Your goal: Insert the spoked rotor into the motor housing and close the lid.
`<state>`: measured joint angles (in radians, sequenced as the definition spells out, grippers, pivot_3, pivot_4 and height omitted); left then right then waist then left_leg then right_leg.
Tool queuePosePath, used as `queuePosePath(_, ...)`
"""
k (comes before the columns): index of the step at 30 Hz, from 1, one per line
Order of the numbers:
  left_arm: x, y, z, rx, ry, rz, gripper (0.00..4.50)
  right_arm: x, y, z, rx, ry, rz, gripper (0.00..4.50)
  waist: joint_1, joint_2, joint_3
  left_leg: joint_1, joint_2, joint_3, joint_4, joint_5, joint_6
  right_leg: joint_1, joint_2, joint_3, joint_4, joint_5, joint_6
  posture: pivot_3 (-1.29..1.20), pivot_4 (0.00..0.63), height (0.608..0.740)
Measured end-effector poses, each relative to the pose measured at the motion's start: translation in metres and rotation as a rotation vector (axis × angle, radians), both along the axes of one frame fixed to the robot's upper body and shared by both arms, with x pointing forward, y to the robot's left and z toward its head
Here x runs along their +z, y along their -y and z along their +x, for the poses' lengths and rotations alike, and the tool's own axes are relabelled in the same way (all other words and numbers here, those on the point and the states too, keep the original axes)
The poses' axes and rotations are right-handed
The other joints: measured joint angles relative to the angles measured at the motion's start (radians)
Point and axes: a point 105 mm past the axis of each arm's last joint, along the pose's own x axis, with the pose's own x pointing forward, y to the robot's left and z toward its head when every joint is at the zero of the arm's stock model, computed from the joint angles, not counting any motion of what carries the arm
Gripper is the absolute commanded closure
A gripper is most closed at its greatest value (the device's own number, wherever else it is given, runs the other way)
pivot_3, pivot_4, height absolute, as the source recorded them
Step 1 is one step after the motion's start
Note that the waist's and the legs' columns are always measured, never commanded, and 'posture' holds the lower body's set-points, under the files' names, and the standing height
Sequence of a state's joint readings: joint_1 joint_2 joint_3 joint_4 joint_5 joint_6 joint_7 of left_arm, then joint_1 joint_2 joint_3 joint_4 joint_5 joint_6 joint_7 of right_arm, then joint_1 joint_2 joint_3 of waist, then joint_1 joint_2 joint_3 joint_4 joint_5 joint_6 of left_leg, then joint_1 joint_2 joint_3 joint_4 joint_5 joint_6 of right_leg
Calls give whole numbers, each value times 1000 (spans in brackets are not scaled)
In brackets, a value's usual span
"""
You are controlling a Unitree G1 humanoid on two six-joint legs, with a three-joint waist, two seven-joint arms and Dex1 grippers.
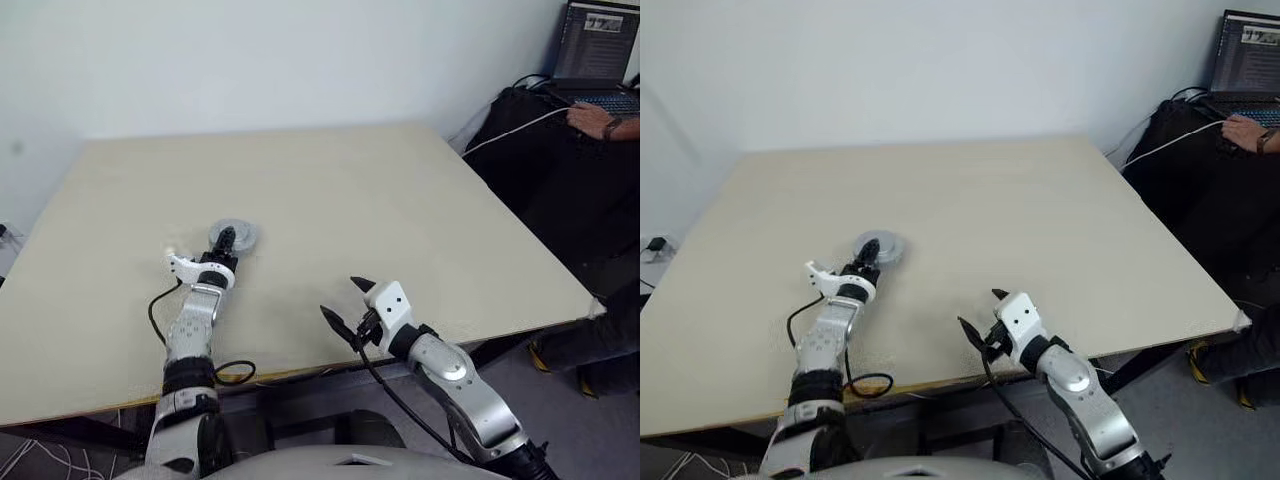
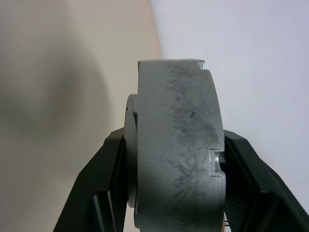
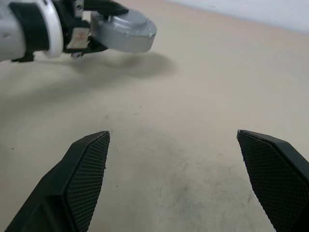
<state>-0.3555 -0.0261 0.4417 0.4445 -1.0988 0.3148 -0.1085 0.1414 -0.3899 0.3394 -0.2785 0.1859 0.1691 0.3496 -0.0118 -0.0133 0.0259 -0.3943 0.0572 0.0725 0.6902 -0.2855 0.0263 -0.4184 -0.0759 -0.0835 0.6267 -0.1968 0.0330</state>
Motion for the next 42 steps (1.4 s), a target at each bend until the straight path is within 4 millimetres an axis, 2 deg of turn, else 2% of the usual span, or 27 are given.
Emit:
queuePosePath(7,4,-18,27,87,-47,30,2377,-2,5,1,-43,0,10,0,0,-1,0,0,0,-1,0,0,0,2,0,-1,-1,0,0,0,0,740)
queuePosePath(11,-6,-23,31,110,-107,53,2377,-5,4,1,-44,-9,9,0,0,-1,0,0,-1,-1,0,0,0,2,0,-1,-2,1,1,0,0,740)
queuePosePath(16,-26,-17,29,90,-204,85,2377,-6,2,0,-37,-13,10,0,1,-1,0,0,-1,-2,0,0,0,2,0,-1,-2,1,1,0,0,740)
queuePosePath(20,-26,-14,32,85,-216,106,2377,-8,1,0,-38,-26,2,0,1,-1,0,1,-1,-3,0,0,0,3,-1,-2,-1,1,1,0,0,740)
queuePosePath(27,-27,-13,32,89,-221,106,166,-9,2,1,-42,-29,-4,0,1,-1,0,1,-1,-3,1,0,0,4,-1,-2,-1,1,1,0,0,740)
queuePosePath(28,-25,-13,33,89,-218,107,48,-9,2,1,-42,-30,-4,0,1,-1,0,2,-1,-3,1,0,0,4,-1,-2,-1,1,1,0,0,740)
queuePosePath(32,-26,-15,31,101,-227,111,48,-10,1,0,-41,-38,-6,0,-2,0,0,5,-1,-2,1,0,0,6,-1,-2,0,1,1,0,0,740)
queuePosePath(37,-27,-16,19,117,-230,122,48,-11,1,0,-44,-40,-9,0,-7,0,-1,5,-1,-1,0,0,0,6,-1,0,0,1,1,0,0,740)
queuePosePath(42,-31,-15,-8,87,-255,142,48,-13,-2,-1,-42,-54,1,0,-13,1,-2,10,-1,-1,-1,-1,1,9,-1,4,0,1,1,0,0,740)
